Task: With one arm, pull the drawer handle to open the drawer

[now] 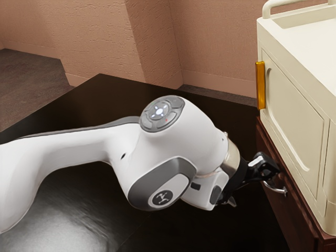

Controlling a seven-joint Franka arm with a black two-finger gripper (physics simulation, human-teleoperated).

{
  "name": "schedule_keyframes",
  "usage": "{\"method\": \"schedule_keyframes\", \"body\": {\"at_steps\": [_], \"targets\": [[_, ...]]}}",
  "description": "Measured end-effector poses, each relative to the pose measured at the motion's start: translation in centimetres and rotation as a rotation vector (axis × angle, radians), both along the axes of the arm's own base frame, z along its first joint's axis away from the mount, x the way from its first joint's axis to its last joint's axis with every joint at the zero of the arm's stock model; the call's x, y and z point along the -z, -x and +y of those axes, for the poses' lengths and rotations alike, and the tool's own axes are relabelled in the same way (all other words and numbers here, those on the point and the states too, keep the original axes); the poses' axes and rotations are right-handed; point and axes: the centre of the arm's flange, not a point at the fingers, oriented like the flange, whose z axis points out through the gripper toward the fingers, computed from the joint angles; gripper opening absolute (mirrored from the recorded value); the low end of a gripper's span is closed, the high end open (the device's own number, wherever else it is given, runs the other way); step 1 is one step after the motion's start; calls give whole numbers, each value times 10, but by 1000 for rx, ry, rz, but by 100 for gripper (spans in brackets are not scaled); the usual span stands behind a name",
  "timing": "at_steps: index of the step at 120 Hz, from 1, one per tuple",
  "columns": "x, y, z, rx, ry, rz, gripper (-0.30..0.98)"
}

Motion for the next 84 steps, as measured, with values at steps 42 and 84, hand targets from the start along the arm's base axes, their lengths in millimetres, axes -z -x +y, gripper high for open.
{"method": "schedule_keyframes", "body": {"at_steps": [42, 84], "targets": [[2, 11, 28, -23, 5, 15, 69], [4, 32, 49, -37, 29, 39, 69]]}}
